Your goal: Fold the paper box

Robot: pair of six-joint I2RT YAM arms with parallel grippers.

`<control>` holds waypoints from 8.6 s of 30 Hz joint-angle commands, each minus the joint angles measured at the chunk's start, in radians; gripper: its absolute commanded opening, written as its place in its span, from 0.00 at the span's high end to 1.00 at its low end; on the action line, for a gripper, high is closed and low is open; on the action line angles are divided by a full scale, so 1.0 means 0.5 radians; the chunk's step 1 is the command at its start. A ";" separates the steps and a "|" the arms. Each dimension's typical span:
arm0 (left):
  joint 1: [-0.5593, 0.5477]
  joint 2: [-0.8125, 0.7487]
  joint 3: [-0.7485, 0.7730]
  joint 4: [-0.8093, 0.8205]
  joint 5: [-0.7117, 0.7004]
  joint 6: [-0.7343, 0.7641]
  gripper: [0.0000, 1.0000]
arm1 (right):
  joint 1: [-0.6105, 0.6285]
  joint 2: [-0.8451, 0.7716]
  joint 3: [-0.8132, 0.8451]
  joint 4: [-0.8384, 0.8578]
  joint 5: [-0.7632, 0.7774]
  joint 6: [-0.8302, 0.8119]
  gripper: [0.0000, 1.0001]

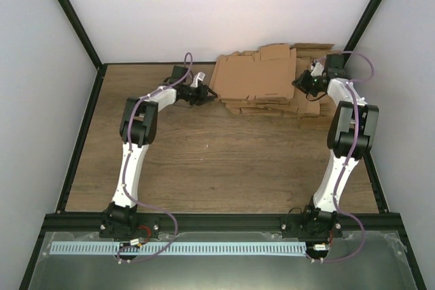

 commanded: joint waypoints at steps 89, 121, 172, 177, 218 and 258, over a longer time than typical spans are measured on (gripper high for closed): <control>0.118 -3.508 -2.033 -0.387 -1.706 -0.027 0.00 | 1.025 -1.105 -1.097 0.659 -0.197 0.451 0.97; 0.124 -1.703 -1.501 0.100 -1.014 0.054 0.02 | 1.230 -0.221 -0.124 0.113 0.980 -0.117 0.27; -0.147 0.459 0.638 -0.256 0.098 0.000 0.87 | 1.147 -0.507 -0.288 0.051 1.159 -0.233 0.26; -0.228 0.471 0.640 -0.159 0.085 -0.112 0.84 | 1.144 -0.510 -0.306 0.052 1.182 -0.228 0.26; 0.064 -0.318 0.009 -0.369 -0.622 0.211 0.00 | 1.130 -0.609 -0.394 0.135 1.048 -0.174 0.12; 0.175 -3.108 -2.521 -1.005 -0.989 -0.165 0.02 | 1.453 -0.659 -1.346 0.414 -0.096 0.076 0.24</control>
